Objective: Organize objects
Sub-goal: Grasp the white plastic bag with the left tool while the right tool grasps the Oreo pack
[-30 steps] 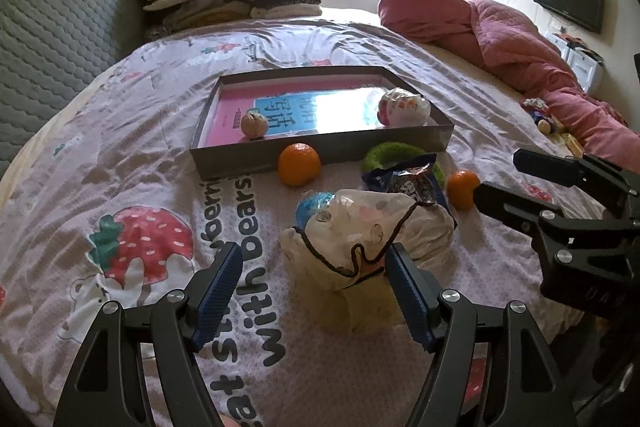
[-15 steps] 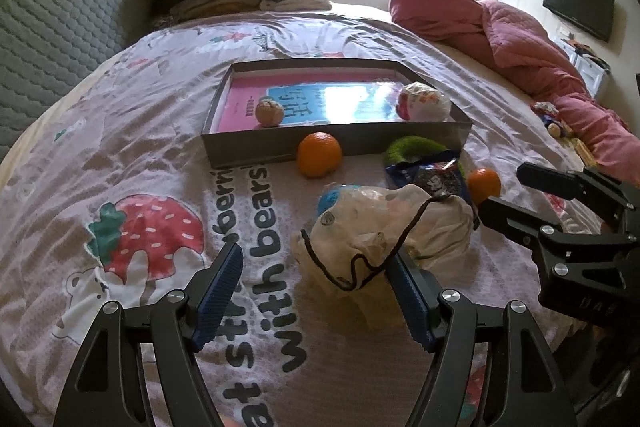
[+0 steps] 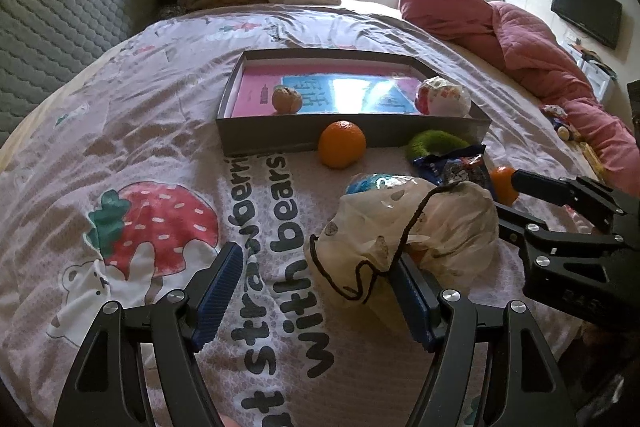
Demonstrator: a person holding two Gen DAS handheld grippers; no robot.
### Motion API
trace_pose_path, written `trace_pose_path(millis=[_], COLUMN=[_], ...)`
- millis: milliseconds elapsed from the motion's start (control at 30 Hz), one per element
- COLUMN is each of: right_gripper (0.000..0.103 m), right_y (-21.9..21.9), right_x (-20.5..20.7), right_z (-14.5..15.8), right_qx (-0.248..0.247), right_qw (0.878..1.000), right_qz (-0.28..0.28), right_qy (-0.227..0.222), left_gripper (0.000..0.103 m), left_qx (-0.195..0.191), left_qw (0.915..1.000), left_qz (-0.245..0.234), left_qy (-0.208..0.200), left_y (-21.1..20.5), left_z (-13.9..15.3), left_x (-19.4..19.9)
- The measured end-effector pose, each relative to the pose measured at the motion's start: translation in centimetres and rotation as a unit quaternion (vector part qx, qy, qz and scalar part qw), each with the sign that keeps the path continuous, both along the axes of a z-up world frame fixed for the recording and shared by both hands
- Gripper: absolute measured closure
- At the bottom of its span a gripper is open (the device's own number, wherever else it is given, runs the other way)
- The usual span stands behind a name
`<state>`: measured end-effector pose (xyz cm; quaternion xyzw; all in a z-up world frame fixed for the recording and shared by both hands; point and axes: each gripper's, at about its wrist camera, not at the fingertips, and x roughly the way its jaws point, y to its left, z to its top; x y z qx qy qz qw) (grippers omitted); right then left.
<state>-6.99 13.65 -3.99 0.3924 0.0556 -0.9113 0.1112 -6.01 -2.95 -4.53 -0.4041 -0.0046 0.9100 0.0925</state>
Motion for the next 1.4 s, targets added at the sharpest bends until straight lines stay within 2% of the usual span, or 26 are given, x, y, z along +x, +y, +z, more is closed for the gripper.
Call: trace_pose_path(millis=[300, 567, 1000, 1133, 1367, 1400], right_gripper=[0.04, 0.04, 0.042, 0.048, 0.049, 0.049], right_y=[-0.3, -1.2, -2.2, -2.4, -1.6, -1.5], right_x=[-1.1, -2.0, -1.6, -1.2, -1.0, -1.0], right_z=[-0.7, -1.3, -1.9, -1.9, -1.9, -1.9], right_qx=[-0.018, -0.013, 0.005, 0.004, -0.025, -0.031], right_qw=[1.0, 0.999, 0.999, 1.0, 0.999, 0.999], right_qz=[-0.019, -0.028, -0.029, -0.021, -0.021, -0.022], right_qy=[-0.009, -0.011, 0.012, 0.017, 0.014, 0.012], left_gripper=[0.028, 0.028, 0.029, 0.035, 0.053, 0.06], left_qx=[0.004, 0.007, 0.004, 0.009, 0.009, 0.009], left_qw=[1.0, 0.9999, 0.9999, 0.9999, 0.9999, 0.9999], left_qz=[0.001, 0.004, 0.012, 0.008, -0.01, -0.012], left_qy=[-0.005, -0.006, 0.0, -0.005, 0.002, 0.002], left_y=[-0.2, -0.6, -0.9, -0.8, 0.3, 0.4], left_z=[-0.7, -1.1, -1.6, -1.8, -1.7, -1.7], left_x=[-0.4, -0.9, -1.6, -1.7, -1.5, -1.5])
